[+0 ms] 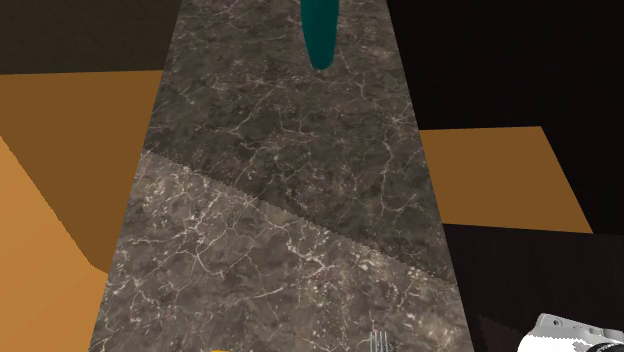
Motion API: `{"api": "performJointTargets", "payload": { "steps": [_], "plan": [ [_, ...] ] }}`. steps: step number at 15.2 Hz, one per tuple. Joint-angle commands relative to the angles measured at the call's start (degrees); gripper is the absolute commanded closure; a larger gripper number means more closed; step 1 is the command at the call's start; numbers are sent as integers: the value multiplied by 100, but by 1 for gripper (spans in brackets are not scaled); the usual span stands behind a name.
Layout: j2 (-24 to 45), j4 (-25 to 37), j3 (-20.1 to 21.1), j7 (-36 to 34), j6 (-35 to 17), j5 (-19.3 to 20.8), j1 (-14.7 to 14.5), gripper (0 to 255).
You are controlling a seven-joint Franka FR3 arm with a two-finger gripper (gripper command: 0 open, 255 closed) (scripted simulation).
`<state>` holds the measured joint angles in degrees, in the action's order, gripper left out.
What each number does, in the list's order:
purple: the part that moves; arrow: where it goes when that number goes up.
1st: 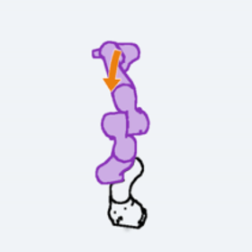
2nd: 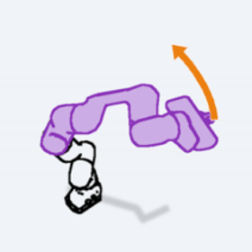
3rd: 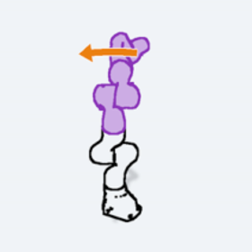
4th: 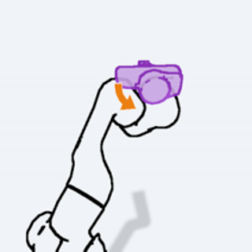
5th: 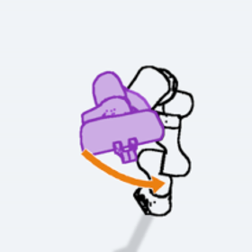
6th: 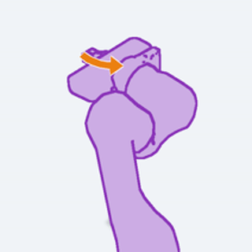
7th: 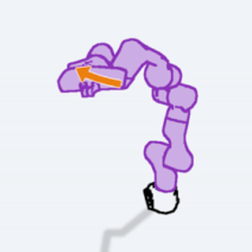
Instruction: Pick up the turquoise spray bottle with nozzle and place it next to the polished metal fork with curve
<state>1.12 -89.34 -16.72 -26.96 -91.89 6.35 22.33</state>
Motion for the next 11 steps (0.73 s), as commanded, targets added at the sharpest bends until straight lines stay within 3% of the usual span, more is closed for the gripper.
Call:
{"api": "performJointTargets", "payload": {
  "steps": [1, 11],
  "plan": [
    [57, 235, -12, 44, 177, -18, 13, 255],
    [426, 1492, -48, 204, 1069, -124, 65, 255]
  ]
}}
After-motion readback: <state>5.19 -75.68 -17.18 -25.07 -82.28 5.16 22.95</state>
